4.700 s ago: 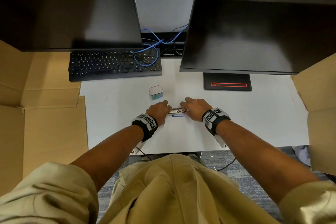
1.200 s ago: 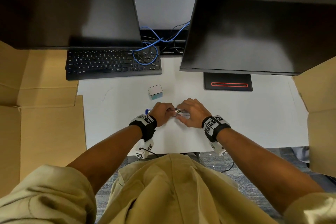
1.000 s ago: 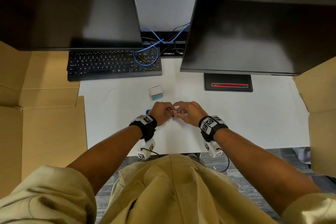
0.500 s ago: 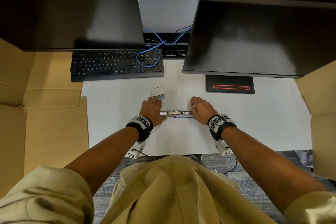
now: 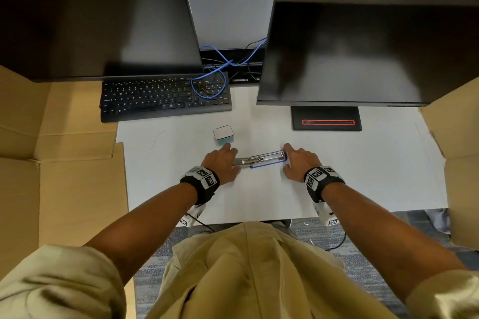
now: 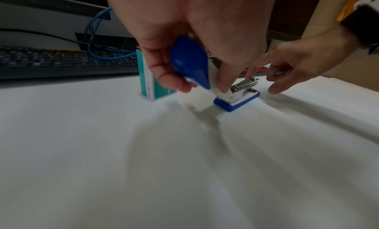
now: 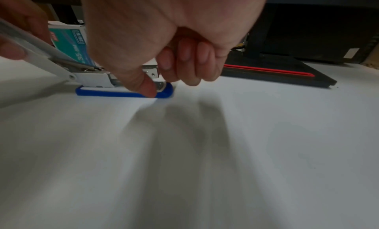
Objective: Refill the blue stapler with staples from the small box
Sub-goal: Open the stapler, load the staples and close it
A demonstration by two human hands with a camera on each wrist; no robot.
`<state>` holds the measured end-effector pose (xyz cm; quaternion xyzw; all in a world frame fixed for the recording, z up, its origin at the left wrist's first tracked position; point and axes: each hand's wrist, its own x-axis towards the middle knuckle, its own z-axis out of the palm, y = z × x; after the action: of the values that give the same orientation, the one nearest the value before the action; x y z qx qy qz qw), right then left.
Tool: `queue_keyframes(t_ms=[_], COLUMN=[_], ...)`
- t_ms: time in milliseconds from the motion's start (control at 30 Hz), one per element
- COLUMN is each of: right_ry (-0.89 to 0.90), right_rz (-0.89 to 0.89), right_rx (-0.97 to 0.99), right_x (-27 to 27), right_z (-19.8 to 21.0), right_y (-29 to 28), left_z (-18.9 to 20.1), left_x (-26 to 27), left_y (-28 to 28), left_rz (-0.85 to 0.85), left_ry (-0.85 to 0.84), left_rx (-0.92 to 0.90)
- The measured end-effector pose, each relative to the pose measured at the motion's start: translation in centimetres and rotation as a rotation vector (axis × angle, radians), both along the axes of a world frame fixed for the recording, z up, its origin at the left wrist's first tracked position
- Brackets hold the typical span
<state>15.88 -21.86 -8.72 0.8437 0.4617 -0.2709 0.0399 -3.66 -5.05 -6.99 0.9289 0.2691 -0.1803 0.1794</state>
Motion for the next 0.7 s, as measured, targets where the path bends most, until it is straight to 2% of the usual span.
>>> queue_keyframes(t_ms=[167,433,700], right_ry=[-0.048,-0.084,0.011], right_rz=[0.05,0.038,0.036], right_rx=[0.033,0.022,0.017], right_x=[0.4,0.4,-1.3], right_z=[-0.5,-0.5,-0.9], right_y=[0.5,0.6,-0.1], left_z=[1.4,2.0,1.0], left_x=[1.8,4.4,6.2], left_y=[-0.4,-1.0,-3.5], left_rz=[-0.059,0.046,-0.143], left_ry=[-0.155,-0.273,-0.276], left_rx=[-0.048,-0.205,-0.179])
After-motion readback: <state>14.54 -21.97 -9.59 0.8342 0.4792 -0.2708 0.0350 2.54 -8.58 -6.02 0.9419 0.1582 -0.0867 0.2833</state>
